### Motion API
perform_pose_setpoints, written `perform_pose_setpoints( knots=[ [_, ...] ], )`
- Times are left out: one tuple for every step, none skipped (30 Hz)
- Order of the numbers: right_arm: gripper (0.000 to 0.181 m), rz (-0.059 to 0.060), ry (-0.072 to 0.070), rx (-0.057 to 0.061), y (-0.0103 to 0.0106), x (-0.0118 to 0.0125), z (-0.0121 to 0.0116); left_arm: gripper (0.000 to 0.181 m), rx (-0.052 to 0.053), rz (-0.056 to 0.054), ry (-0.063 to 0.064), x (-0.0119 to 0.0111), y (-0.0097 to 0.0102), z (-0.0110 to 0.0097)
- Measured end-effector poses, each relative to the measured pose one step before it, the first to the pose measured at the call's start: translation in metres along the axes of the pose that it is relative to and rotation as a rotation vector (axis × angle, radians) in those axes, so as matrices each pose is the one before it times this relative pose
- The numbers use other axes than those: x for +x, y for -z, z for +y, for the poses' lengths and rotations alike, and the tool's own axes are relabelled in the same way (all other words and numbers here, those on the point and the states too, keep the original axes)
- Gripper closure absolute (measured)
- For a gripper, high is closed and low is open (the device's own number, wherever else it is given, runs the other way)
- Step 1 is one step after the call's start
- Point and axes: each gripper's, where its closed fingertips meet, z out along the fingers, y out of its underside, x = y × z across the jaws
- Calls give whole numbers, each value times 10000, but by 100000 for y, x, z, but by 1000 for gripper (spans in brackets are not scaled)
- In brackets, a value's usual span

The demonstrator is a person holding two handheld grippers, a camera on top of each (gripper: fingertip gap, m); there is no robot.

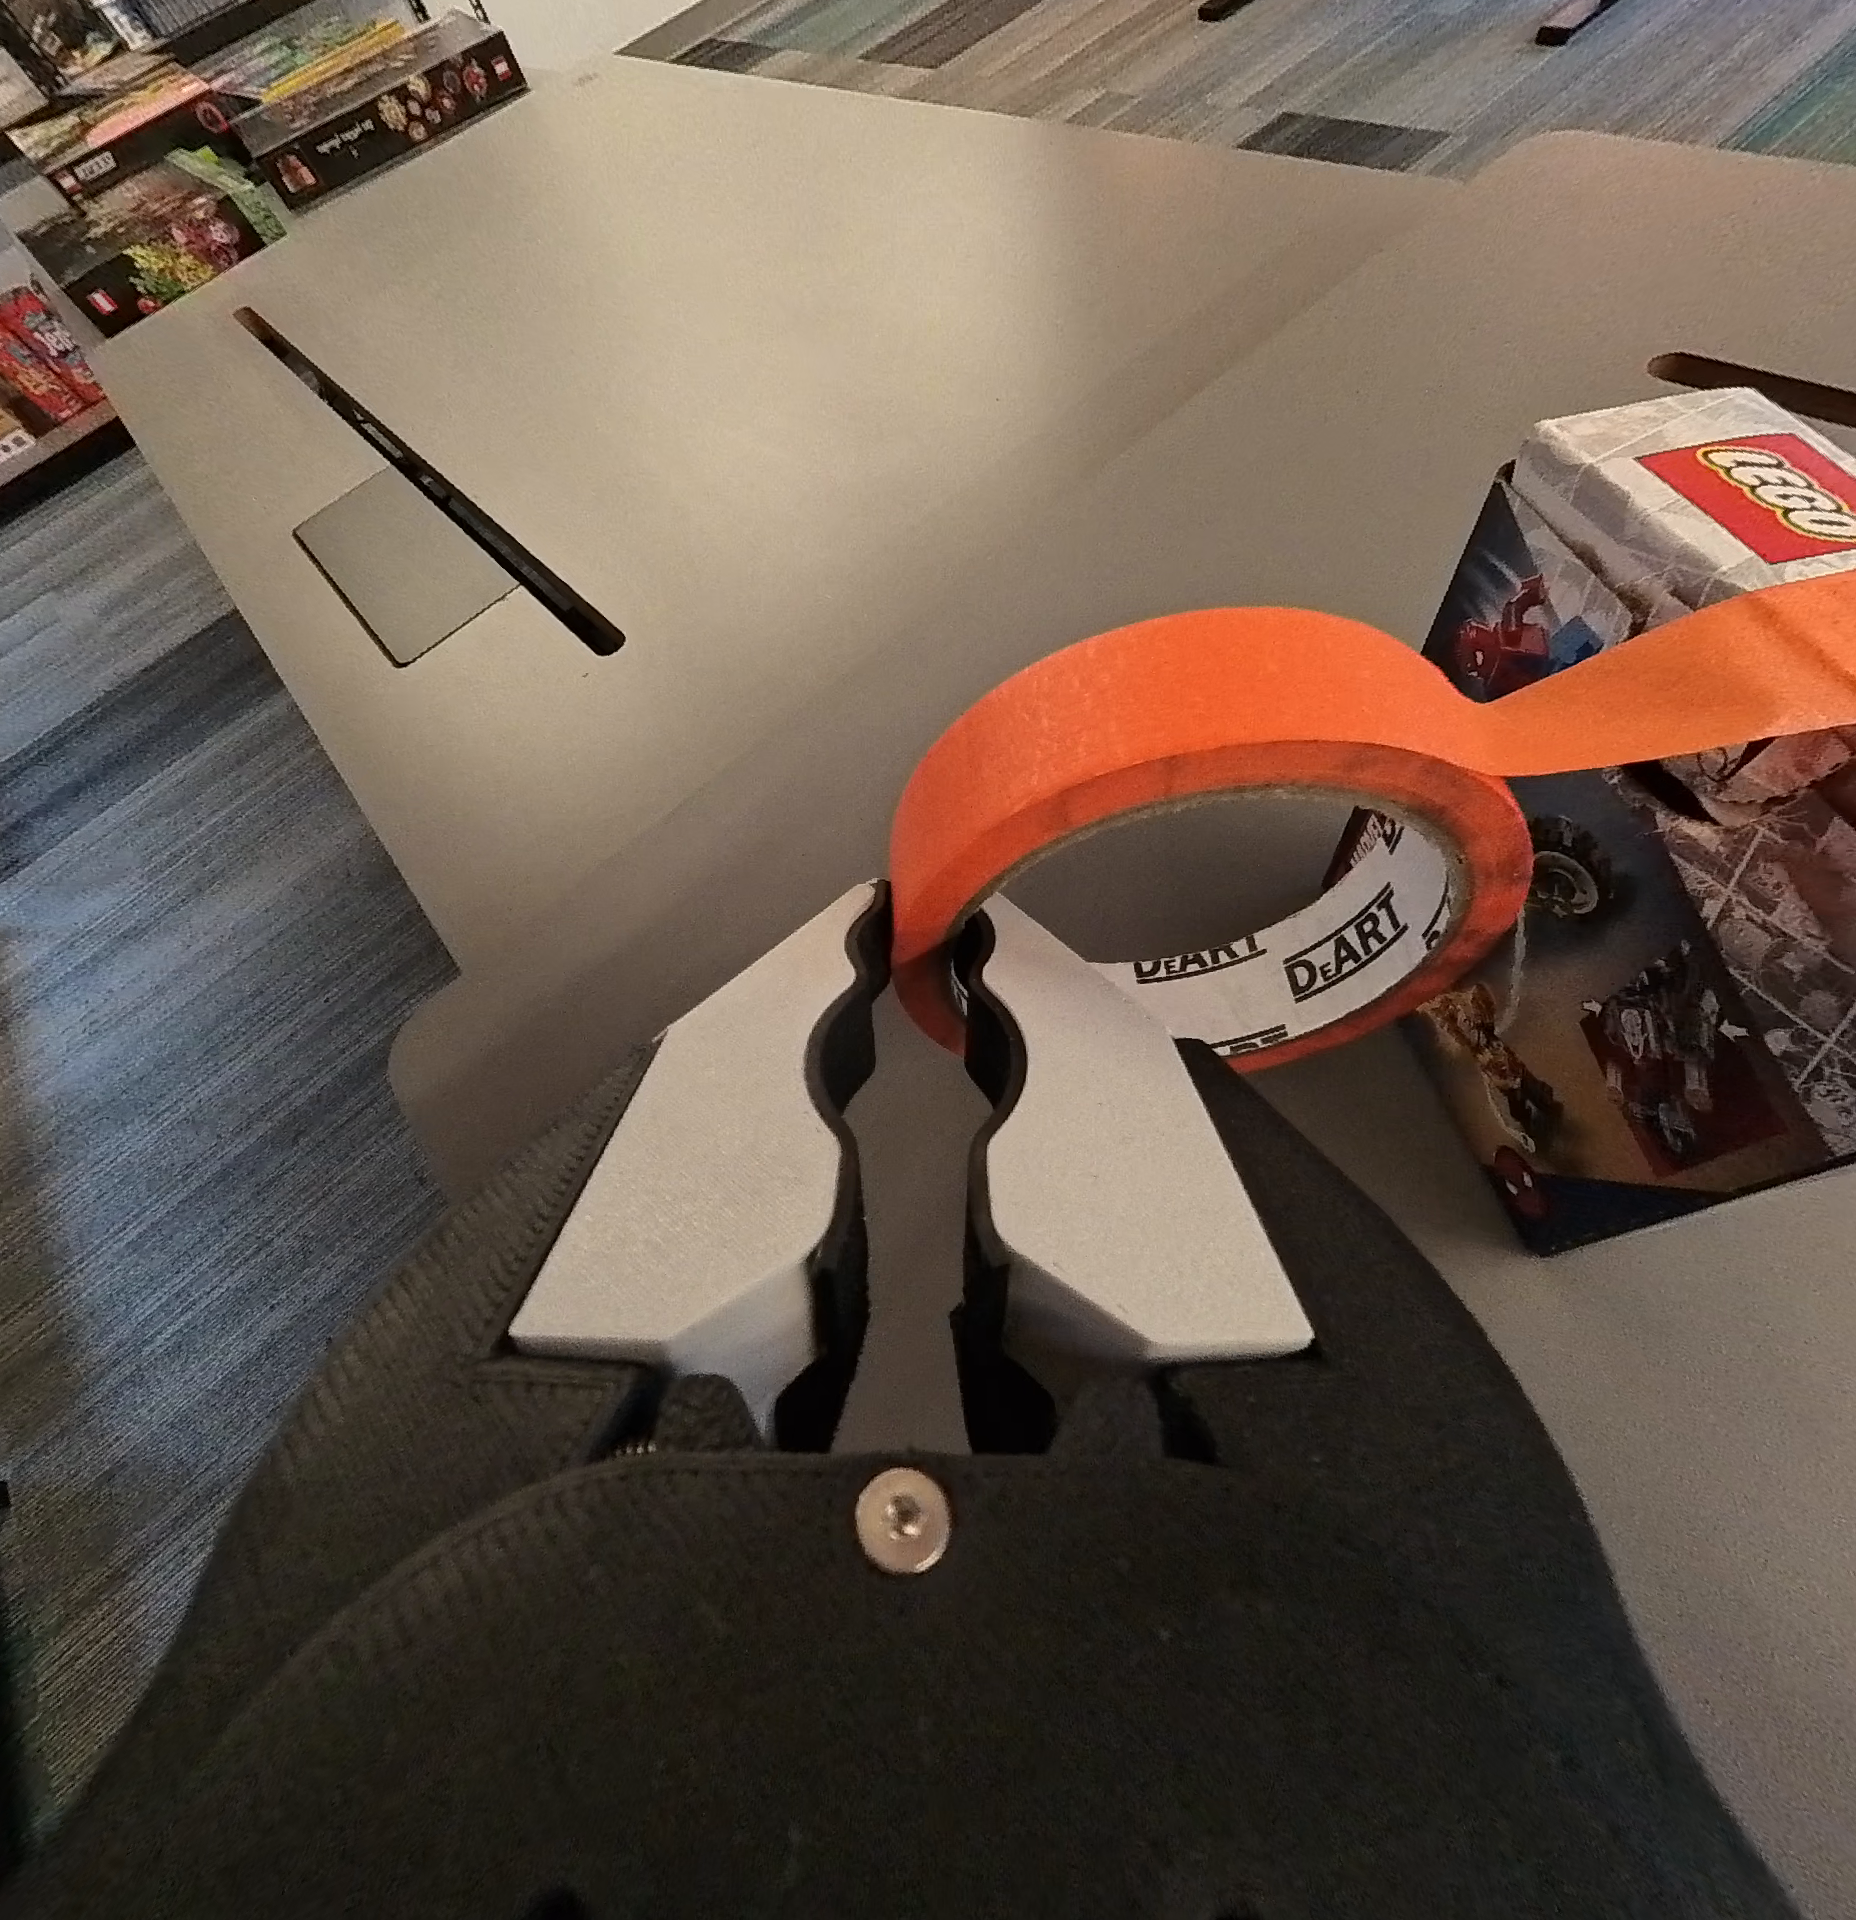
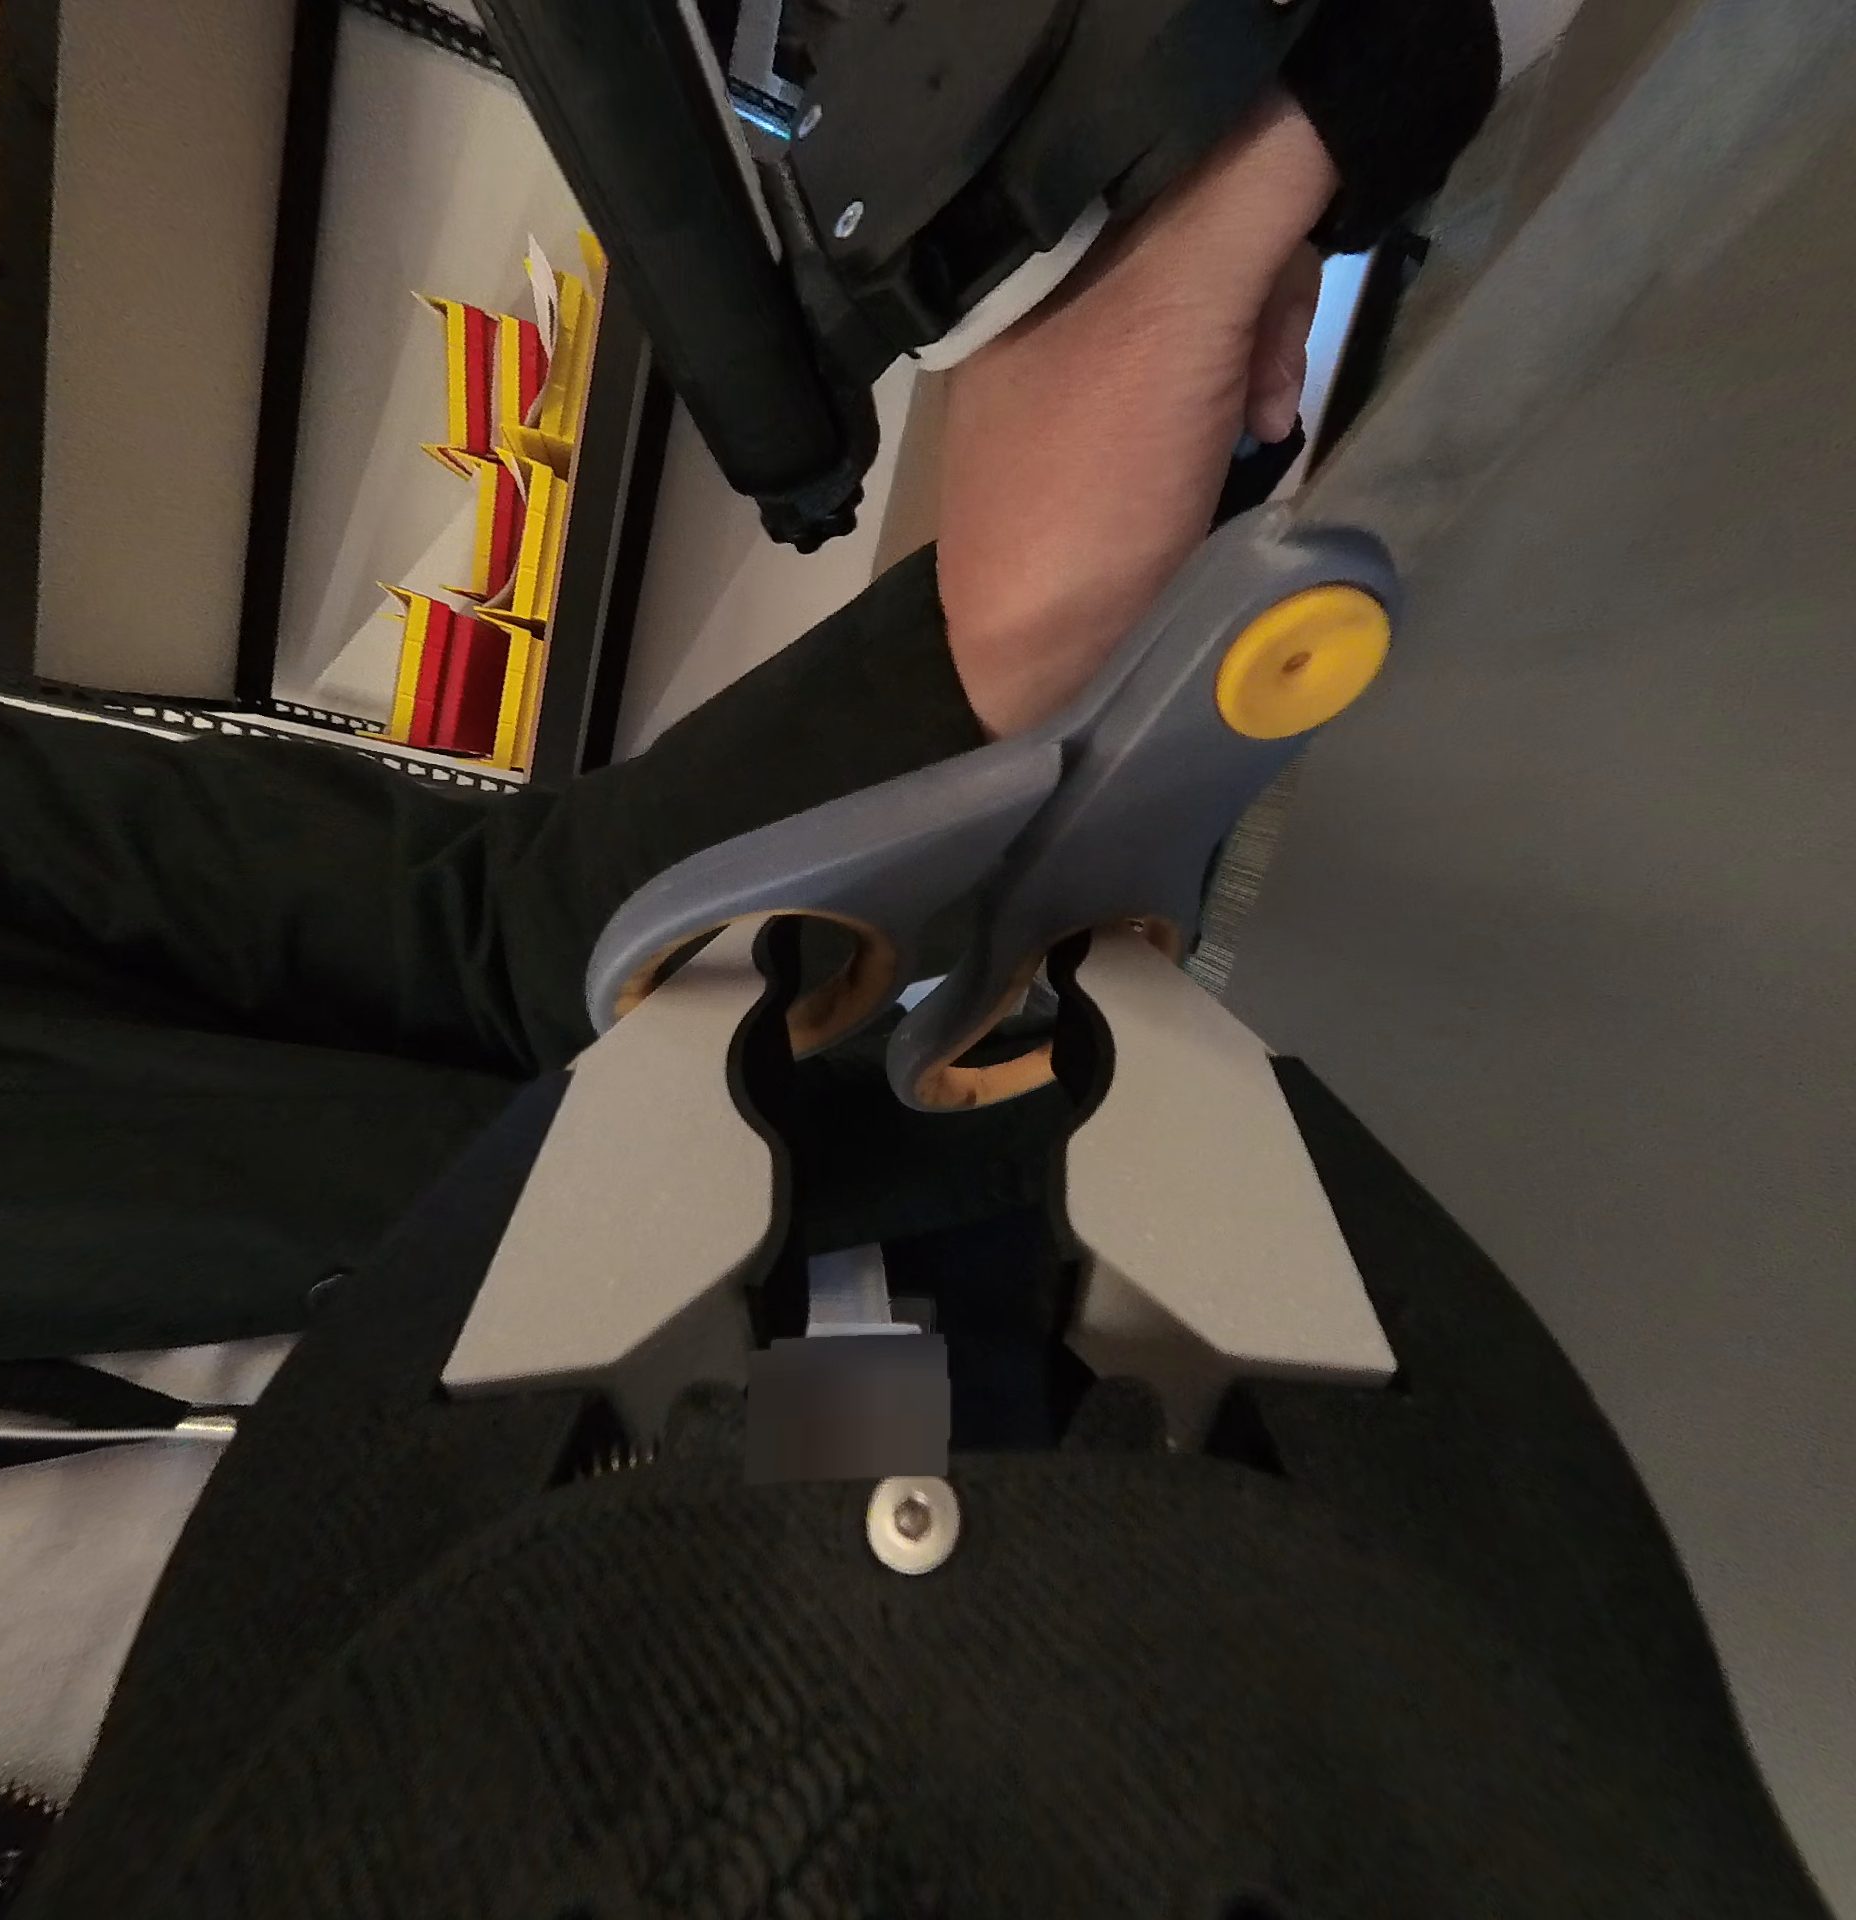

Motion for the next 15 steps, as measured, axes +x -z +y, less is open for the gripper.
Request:
perform_pose_setpoints(
  knots=[
    [135,36,24,-56,-19,-31,19,172,-4,3,4,-11,11,38],
    [135,-20,-3,-2,-19,-80,-83,172,-12,2,-4,-2,7,75],
    [135,32,8,14,-1,-9,-93,172,-20,6,-1,17,12,95],
    [135,64,15,-37,-22,45,-37,172,-11,14,0,37,11,83],
    [135,49,12,-57,-33,45,6,172,-2,9,-9,35,26,68],
    [135,-7,8,-44,-30,-25,-9,172,-8,7,-7,30,18,71],
    [135,-22,-18,-32,-27,-52,-22,172,-15,20,1,52,3,70],
    [135,8,-9,-45,-26,6,-8,172,-8,19,-4,50,-5,46],
    [135,11,-6,-48,-22,-1,7,172,1,13,-17,35,6,31],
    [135,-3,7,-24,-22,-33,-19,172,2,4,-15,18,-5,1],
    [135,-3,23,-6,-20,-60,-48,172,4,-1,5,-10,0,-1],
    [135,1,10,-2,-2,-58,-58,172,6,3,16,-26,-10,-14],
    [135,-4,9,-8,-11,-63,-65,172,12,-6,10,-47,15,-28],
    [135,1,18,-23,-4,-57,-55,173,6,-12,2,-54,6,-17],
    [135,-1,23,-5,-1,-63,-81,172,-3,-5,10,-62,-9,-11]
  ],
)
